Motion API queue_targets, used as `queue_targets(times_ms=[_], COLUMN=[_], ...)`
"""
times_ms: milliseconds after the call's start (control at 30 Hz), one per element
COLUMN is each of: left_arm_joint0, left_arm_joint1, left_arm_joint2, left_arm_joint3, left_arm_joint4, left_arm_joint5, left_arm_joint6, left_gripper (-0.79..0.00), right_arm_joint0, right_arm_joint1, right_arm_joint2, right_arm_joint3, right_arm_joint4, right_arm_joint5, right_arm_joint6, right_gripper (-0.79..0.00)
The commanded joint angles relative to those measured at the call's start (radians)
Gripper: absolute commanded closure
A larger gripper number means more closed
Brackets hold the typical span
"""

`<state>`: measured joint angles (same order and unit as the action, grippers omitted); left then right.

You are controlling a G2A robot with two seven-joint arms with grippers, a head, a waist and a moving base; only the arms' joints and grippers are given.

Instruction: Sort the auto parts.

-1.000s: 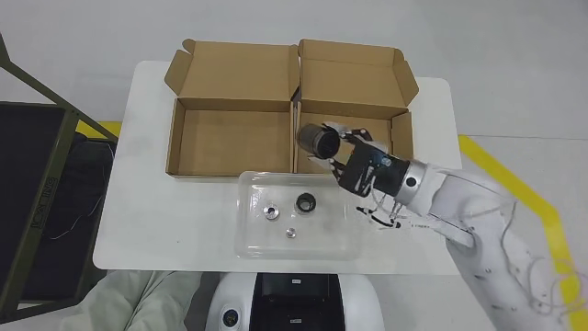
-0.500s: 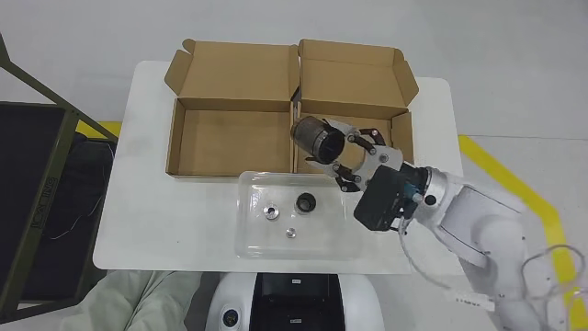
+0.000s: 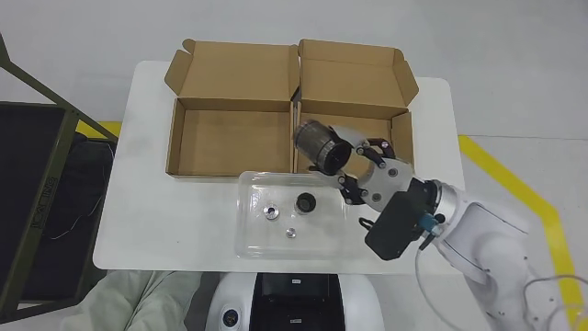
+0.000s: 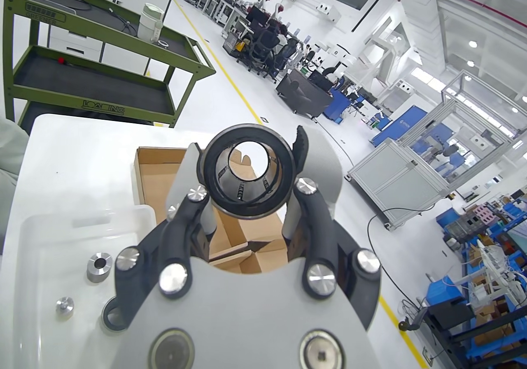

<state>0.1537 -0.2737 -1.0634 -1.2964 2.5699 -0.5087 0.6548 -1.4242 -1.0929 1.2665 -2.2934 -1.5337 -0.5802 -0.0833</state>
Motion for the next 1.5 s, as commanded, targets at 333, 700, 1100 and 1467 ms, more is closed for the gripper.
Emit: queue_targets(times_ms=[333, 700, 1100, 1467], left_arm_joint0=[0.000, 0.000, 0.000, 0.000], left_arm_joint1=[0.000, 0.000, 0.000, 0.000], left_arm_joint2=[0.000, 0.000, 0.000, 0.000], left_arm_joint3=[0.000, 0.000, 0.000, 0.000], left_arm_joint4=[0.000, 0.000, 0.000, 0.000], left_arm_joint5=[0.000, 0.000, 0.000, 0.000], left_arm_joint6=[0.000, 0.000, 0.000, 0.000], left_gripper=[-0.785, -0.785, -0.785, -0.785], right_arm_joint0=[0.013, 0.043, 0.104, 0.201], right_arm_joint1=[0.000, -0.005, -0.016, -0.040], right_arm_joint2=[-0.005, -0.043, -0.102, -0.182], right_arm_joint3=[0.049, 0.130, 0.280, 0.492], right_arm_joint4=[0.019, 0.039, 0.109, 0.175], right_arm_joint5=[-0.014, -0.010, -0.014, 0.038], right_arm_joint6=[-0.011, 0.006, 0.108, 0.167], right_gripper=[0.000, 0.000, 0.000, 0.000])
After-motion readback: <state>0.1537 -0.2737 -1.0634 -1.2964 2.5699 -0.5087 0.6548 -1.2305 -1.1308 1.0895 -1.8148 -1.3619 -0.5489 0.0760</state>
